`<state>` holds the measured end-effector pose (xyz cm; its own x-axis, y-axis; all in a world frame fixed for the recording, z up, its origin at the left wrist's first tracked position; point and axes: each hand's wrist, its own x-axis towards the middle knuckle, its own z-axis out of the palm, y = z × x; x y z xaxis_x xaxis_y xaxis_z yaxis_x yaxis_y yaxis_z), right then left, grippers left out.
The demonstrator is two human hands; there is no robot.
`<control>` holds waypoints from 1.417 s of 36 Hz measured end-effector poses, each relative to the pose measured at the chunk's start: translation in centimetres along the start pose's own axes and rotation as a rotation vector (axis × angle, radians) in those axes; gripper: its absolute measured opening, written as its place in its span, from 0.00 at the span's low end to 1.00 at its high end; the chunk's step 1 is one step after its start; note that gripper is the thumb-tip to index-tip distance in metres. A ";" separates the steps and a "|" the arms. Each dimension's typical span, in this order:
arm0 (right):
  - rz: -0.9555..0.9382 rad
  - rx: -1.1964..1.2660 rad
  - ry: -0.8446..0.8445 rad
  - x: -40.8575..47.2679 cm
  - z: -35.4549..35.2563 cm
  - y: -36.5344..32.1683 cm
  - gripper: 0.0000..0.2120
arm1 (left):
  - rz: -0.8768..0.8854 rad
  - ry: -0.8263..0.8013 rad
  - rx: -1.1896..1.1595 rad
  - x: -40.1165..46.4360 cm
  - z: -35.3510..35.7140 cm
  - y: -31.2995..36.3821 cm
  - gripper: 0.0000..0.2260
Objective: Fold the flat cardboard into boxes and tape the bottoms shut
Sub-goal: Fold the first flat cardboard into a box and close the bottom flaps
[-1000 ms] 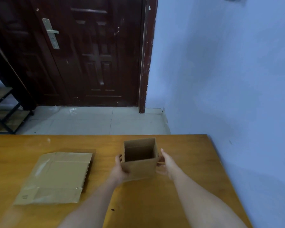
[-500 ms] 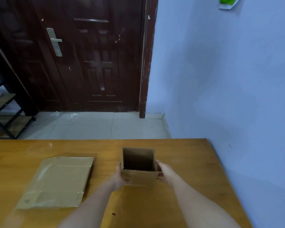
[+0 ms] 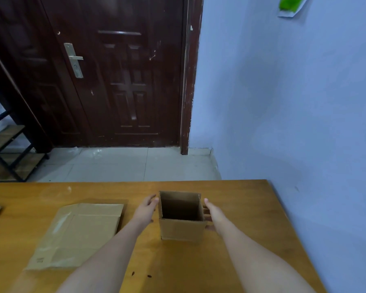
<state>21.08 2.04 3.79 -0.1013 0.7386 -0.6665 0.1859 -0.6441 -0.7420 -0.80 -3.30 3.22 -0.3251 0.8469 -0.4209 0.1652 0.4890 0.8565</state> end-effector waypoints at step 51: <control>0.006 -0.429 0.049 2.2 1.5 -1.1 0.20 | 0.214 -0.150 0.651 0.6 0.6 2.5 0.15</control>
<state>19.23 4.08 2.99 -0.0538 0.7502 -0.6590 0.5771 -0.5152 -0.6337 -0.04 -1.43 4.98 -0.0990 0.9354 -0.3395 0.7508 0.2941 0.5914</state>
